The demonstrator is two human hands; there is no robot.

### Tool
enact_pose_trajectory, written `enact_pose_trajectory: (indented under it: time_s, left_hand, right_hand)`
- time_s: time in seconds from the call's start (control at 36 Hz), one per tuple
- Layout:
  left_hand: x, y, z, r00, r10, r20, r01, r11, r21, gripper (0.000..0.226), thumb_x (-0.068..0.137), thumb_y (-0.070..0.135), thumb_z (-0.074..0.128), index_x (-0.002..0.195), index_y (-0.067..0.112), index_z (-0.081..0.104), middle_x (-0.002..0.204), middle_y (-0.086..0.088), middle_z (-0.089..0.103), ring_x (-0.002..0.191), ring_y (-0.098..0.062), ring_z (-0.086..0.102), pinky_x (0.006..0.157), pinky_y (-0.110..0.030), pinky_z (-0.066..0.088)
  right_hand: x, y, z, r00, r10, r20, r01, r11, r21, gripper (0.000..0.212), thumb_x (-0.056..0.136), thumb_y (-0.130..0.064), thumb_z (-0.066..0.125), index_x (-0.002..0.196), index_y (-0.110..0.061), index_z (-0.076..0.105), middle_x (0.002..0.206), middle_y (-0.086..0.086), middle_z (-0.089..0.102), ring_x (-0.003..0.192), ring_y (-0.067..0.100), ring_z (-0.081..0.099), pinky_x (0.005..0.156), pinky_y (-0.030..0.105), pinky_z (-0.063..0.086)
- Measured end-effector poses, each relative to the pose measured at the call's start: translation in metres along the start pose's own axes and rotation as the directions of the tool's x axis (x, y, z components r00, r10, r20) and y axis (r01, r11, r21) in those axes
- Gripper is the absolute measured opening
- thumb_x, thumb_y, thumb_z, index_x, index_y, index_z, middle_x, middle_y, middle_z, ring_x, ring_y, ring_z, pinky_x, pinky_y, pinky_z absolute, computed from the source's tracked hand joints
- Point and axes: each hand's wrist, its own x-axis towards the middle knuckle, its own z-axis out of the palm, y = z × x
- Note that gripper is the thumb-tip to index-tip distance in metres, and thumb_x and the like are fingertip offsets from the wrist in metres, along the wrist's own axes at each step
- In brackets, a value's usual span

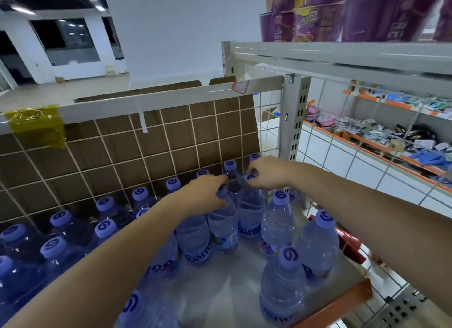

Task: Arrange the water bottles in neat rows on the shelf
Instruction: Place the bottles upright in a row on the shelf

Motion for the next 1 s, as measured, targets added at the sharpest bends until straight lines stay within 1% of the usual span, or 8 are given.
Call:
enact_pose_trajectory:
  time_s: [0.08, 0.25, 0.42, 0.5, 0.56, 0.67, 0.83, 1.0]
  left_hand:
    - [-0.001, 0.002, 0.001, 1.0, 0.006, 0.011, -0.006, 1.0, 0.009, 0.027, 0.089, 0.031, 0.061, 0.107, 0.021, 0.044, 0.104, -0.003, 0.051, 0.09, -0.021, 0.05, 0.073, -0.031, 0.039]
    - [-0.003, 0.006, -0.002, 0.999, -0.027, 0.036, 0.023, 0.994, 0.106, 0.038, 0.089, 0.035, 0.06, 0.12, 0.02, 0.043, 0.109, -0.006, 0.049, 0.087, -0.021, 0.046, 0.072, -0.032, 0.038]
    - [-0.013, 0.034, -0.007, 0.989, 0.04, -0.143, 0.024, 0.909, 0.415, 0.058, 0.089, 0.048, 0.055, 0.136, 0.017, 0.039, 0.126, -0.01, 0.043, 0.117, -0.029, 0.044, 0.093, -0.039, 0.04]
    - [-0.025, 0.061, -0.015, 0.981, 0.145, -0.132, -0.119, 0.976, 0.184, 0.024, 0.089, 0.05, 0.054, 0.094, 0.026, 0.053, 0.098, 0.0, 0.052, 0.09, -0.015, 0.056, 0.075, -0.031, 0.045]
    - [-0.039, 0.085, -0.02, 0.972, 0.231, -0.033, -0.232, 0.973, -0.011, 0.026, 0.088, 0.054, 0.054, 0.072, 0.034, 0.047, 0.075, 0.009, 0.05, 0.065, -0.003, 0.049, 0.059, -0.023, 0.038]
    - [-0.058, 0.124, -0.007, 0.943, 0.292, 0.156, -0.273, 0.953, -0.135, 0.036, 0.083, 0.063, 0.055, 0.092, 0.029, 0.059, 0.068, 0.011, 0.05, 0.059, -0.003, 0.048, 0.055, -0.021, 0.036]
    - [-0.064, 0.129, 0.016, 0.933, 0.288, 0.215, -0.321, 0.937, 0.14, 0.049, 0.08, 0.051, 0.067, 0.12, 0.026, 0.053, 0.089, 0.009, 0.047, 0.08, -0.013, 0.046, 0.059, -0.024, 0.035]
    - [-0.059, 0.119, 0.017, 0.939, 0.292, 0.18, -0.3, 0.954, 0.015, 0.026, 0.084, 0.036, 0.066, 0.097, 0.021, 0.051, 0.083, 0.005, 0.05, 0.072, -0.016, 0.049, 0.054, -0.024, 0.038]
  right_hand:
    - [-0.006, 0.0, -0.005, 0.999, -0.009, -0.032, 0.007, 0.999, -0.034, 0.043, 0.091, -0.04, 0.057, 0.116, -0.005, 0.062, 0.108, 0.015, 0.065, 0.095, 0.026, 0.06, 0.078, 0.036, 0.048]
    - [-0.024, 0.011, -0.016, 0.992, 0.033, 0.12, -0.021, 0.995, -0.101, 0.035, 0.084, -0.044, 0.068, 0.07, -0.014, 0.062, 0.066, 0.0, 0.053, 0.06, 0.015, 0.048, 0.054, 0.025, 0.037]
    - [-0.039, 0.021, -0.015, 0.972, 0.061, 0.226, -0.041, 0.995, -0.09, 0.027, 0.08, -0.044, 0.074, 0.082, -0.02, 0.062, 0.084, 0.0, 0.064, 0.077, 0.016, 0.061, 0.063, 0.026, 0.045]
    - [-0.042, 0.026, -0.008, 0.974, 0.049, 0.222, -0.041, 0.998, -0.041, 0.027, 0.081, -0.034, 0.076, 0.095, -0.014, 0.064, 0.085, 0.003, 0.068, 0.074, 0.02, 0.067, 0.061, 0.028, 0.051]
    - [-0.043, 0.029, -0.002, 0.983, 0.033, 0.18, -0.028, 0.999, -0.031, 0.03, 0.082, -0.03, 0.074, 0.103, -0.01, 0.066, 0.088, 0.008, 0.072, 0.074, 0.022, 0.07, 0.066, 0.032, 0.057]
    - [-0.039, 0.037, 0.004, 0.995, -0.015, 0.101, 0.01, 0.999, 0.053, 0.022, 0.079, -0.027, 0.074, 0.087, -0.012, 0.061, 0.079, 0.007, 0.069, 0.062, 0.016, 0.066, 0.062, 0.03, 0.055]
    - [-0.032, 0.049, -0.004, 0.995, 0.033, 0.096, -0.04, 0.997, 0.072, 0.025, 0.079, -0.028, 0.077, 0.082, -0.01, 0.06, 0.067, 0.005, 0.068, 0.057, 0.017, 0.064, 0.053, 0.024, 0.048]
    - [-0.015, 0.054, -0.006, 0.996, 0.085, 0.018, -0.086, 0.994, 0.065, 0.03, 0.076, -0.032, 0.078, 0.092, -0.011, 0.065, 0.077, 0.003, 0.062, 0.065, 0.016, 0.061, 0.049, 0.021, 0.043]
